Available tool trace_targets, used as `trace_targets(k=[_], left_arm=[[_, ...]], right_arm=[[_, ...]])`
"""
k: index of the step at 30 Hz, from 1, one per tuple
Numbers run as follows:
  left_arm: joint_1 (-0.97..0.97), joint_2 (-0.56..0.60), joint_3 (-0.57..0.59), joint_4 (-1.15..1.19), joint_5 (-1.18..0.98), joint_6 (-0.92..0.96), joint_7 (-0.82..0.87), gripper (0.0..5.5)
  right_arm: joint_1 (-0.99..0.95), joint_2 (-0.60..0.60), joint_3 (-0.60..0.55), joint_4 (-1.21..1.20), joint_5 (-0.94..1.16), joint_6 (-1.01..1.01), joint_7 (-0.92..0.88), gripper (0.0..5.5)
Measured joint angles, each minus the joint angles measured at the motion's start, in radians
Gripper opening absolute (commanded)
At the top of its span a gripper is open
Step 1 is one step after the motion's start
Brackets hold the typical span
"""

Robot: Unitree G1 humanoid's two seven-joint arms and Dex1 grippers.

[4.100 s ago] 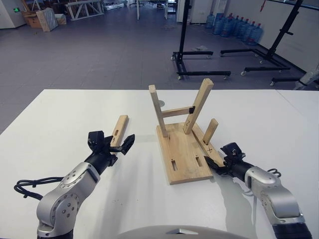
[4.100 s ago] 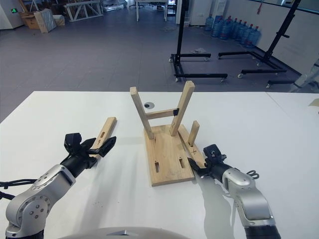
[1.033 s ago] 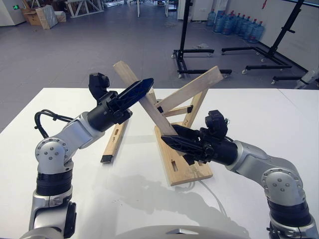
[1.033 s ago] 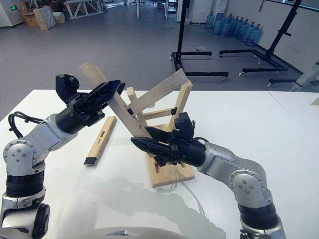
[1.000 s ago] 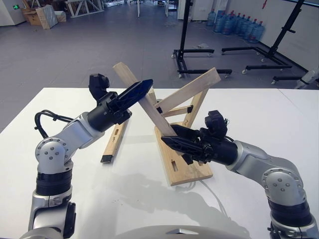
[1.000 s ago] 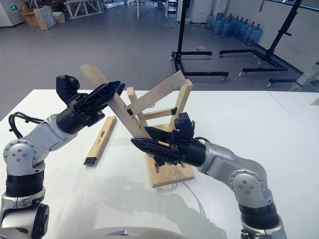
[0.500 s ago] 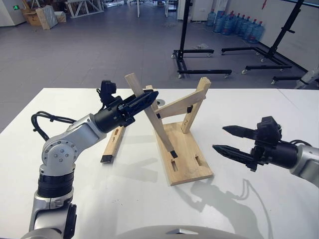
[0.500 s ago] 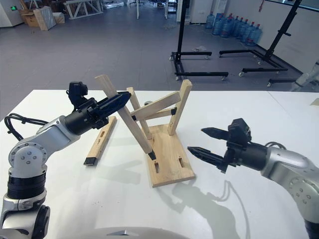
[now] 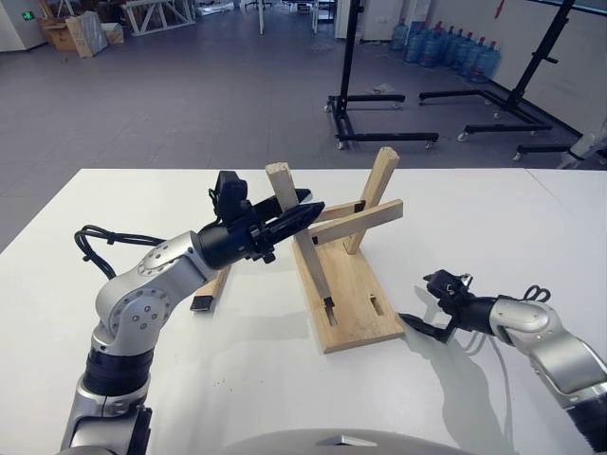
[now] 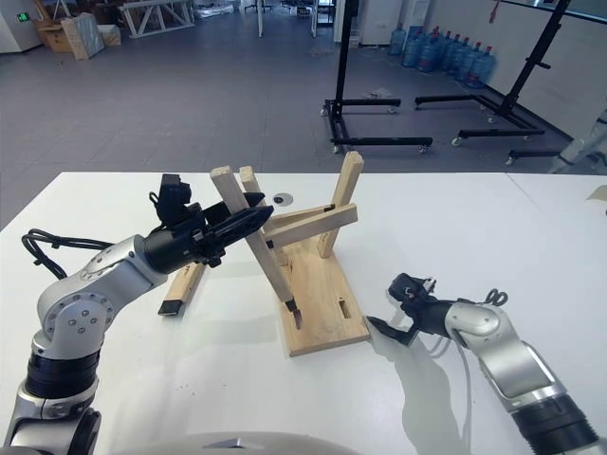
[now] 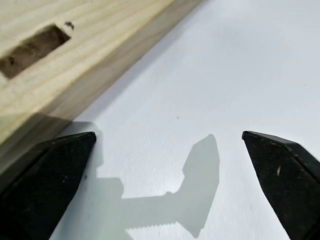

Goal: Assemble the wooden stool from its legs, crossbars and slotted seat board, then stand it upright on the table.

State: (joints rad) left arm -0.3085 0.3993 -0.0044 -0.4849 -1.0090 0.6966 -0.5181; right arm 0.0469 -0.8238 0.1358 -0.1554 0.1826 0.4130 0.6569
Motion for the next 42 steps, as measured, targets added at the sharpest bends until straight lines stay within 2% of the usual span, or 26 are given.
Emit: trace_targets(k=[6, 15, 23, 35, 42], left_arm=[[0.001, 0.026, -0.026, 0.003, 0.062, -0.014, -0.105, 2.09], [-0.170, 0.152, 0.018, 0.141, 0.155, -0.057, -0.309, 2.09], [-0.074, 0.070, -0.014, 0.107, 0.141, -0.046, -0.302, 2.09], [-0.006, 0.050, -0.097, 0.150, 0.266, -0.124, -0.385, 2.09], [-0.004, 0.047, -0.102, 0.156, 0.300, -0.154, -0.416, 2.09]], right_arm=[[-0.022, 0.120, 0.052, -0.027, -0.026, 0.009, -0.041, 5.40], [0.024, 0.053, -0.100, 0.031, -0.026, 0.021, -0.035, 5.40], [0.014, 0.062, -0.112, 0.048, -0.025, 0.026, -0.010, 5.40], [-0.020, 0.091, -0.084, 0.048, -0.027, 0.045, 0.022, 5.40], [-0.028, 0.095, -0.071, 0.049, -0.031, 0.042, 0.024, 5.40]])
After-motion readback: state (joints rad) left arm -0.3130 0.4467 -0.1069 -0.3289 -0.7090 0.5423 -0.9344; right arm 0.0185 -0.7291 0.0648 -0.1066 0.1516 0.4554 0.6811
